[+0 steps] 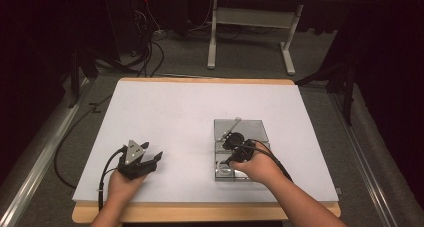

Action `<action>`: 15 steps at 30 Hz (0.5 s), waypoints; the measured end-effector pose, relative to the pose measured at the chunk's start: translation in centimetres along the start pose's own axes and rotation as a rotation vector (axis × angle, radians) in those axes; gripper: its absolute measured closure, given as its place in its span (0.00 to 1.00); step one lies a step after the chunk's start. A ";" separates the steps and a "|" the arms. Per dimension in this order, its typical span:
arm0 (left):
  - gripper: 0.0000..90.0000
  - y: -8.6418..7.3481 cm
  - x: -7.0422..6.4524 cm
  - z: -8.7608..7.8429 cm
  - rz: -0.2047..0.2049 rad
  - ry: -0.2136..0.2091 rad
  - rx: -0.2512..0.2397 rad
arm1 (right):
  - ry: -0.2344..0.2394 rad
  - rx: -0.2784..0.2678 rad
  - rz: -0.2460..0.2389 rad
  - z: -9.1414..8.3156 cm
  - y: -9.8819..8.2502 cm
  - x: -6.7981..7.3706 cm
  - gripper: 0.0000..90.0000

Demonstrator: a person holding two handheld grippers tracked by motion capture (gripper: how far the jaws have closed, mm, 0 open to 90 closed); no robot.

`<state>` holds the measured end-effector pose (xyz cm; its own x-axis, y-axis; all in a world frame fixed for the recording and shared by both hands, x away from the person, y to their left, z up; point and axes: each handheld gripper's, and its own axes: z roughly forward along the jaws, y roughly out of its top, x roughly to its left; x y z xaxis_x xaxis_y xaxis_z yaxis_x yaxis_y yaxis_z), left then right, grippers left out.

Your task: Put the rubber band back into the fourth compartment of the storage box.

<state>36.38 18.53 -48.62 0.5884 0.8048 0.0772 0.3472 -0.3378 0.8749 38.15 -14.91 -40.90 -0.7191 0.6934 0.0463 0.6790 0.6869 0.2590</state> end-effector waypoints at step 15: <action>0.42 0.0 0.0 0.0 0.000 -0.002 0.000 | -0.003 0.022 -0.019 1.1 0.1 0.4 0.91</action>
<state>36.38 18.55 -48.62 0.5899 0.8039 0.0760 0.3471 -0.3375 0.8750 38.09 -14.35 -41.94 -0.7315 0.6808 0.0385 0.6684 0.7047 0.2381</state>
